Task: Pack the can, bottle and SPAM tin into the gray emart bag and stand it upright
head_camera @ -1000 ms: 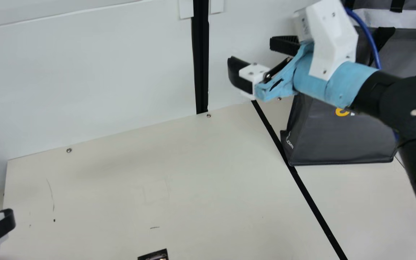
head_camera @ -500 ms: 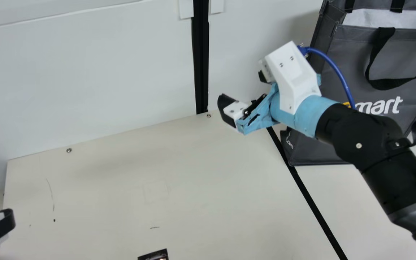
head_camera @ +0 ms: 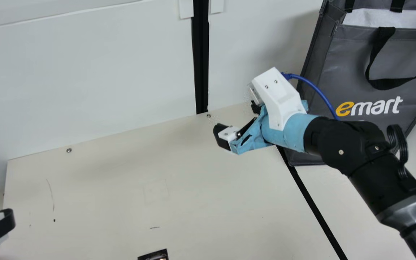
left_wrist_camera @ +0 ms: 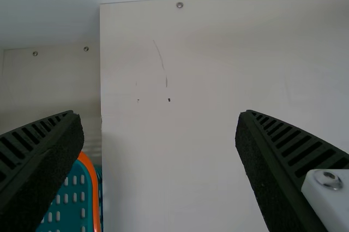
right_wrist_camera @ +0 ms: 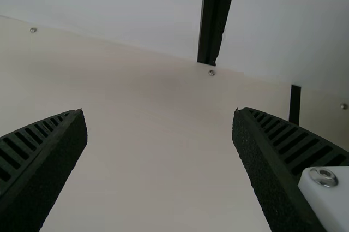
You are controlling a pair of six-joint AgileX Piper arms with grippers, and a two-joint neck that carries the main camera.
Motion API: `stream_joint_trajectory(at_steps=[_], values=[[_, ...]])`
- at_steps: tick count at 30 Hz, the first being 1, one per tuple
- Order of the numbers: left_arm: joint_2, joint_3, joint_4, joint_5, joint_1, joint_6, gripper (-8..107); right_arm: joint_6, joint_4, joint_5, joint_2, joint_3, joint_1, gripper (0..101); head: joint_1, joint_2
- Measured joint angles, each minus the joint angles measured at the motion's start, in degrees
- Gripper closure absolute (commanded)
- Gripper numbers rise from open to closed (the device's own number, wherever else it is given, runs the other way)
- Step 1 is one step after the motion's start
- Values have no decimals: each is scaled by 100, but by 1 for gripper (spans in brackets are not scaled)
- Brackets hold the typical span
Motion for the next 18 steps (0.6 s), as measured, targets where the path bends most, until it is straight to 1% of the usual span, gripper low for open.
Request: stream_joint_trajectory(at_steps=[6,18], values=[[0,0,0,0,0,0,9,-26,98,109,98,1,-31,6,0,0],[0,0,0,0,0,0,9,-26,98,103,98,1,-31,6,0,0]])
